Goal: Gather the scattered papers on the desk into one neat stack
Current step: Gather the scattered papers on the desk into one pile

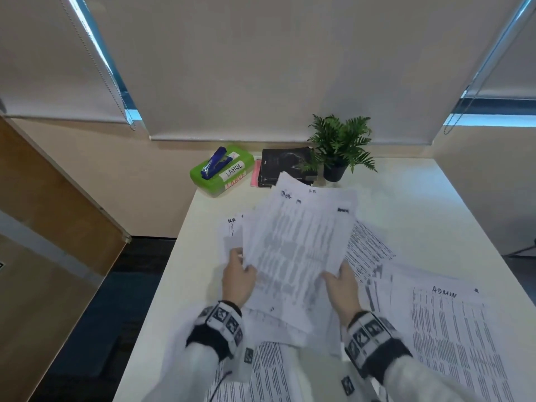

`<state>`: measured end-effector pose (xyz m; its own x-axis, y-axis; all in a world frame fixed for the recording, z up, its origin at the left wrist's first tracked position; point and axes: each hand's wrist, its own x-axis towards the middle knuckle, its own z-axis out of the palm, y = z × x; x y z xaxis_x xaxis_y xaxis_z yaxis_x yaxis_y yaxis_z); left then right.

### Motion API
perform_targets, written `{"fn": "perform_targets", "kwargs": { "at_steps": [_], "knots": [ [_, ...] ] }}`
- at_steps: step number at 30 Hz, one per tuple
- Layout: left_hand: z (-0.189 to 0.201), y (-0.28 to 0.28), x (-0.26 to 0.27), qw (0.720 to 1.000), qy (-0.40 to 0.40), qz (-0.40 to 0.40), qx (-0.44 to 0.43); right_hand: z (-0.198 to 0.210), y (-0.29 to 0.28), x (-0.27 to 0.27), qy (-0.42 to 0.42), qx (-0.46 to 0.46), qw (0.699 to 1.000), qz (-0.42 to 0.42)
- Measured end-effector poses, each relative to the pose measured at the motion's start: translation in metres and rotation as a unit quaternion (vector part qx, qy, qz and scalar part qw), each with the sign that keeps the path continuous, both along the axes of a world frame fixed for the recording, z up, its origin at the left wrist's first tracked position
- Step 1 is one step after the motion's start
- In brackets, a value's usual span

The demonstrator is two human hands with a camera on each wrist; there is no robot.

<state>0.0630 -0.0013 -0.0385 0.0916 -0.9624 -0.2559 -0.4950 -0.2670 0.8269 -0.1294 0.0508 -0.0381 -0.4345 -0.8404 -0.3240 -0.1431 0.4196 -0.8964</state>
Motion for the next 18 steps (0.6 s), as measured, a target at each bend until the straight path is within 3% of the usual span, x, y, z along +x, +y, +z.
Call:
{"fn": "perform_targets", "kwargs": {
  "at_steps": [3,5,7,12,16,18],
  "knots": [
    [-0.011,-0.041,0.016,0.993,-0.092,0.015,0.075,-0.023,-0.051,0.001,0.034,0.078,0.995,0.048],
    [-0.026,-0.058,0.023,0.971,-0.175,0.020,0.160,-0.046,-0.075,0.002,0.082,0.163,0.981,0.065],
    [-0.038,-0.069,0.026,0.955,-0.199,0.047,0.215,-0.065,-0.090,0.004,0.105,0.206,0.971,0.063],
    [-0.047,-0.090,0.024,0.953,-0.100,0.139,0.249,-0.069,-0.110,0.023,0.062,0.243,0.967,0.051],
    [-0.050,-0.096,0.027,0.956,-0.019,0.158,0.246,-0.058,-0.110,0.038,0.138,0.317,0.934,0.091],
    [-0.050,-0.097,0.029,0.960,-0.040,0.122,0.247,-0.053,-0.108,0.041,0.168,0.323,0.927,0.093]
  ]
}}
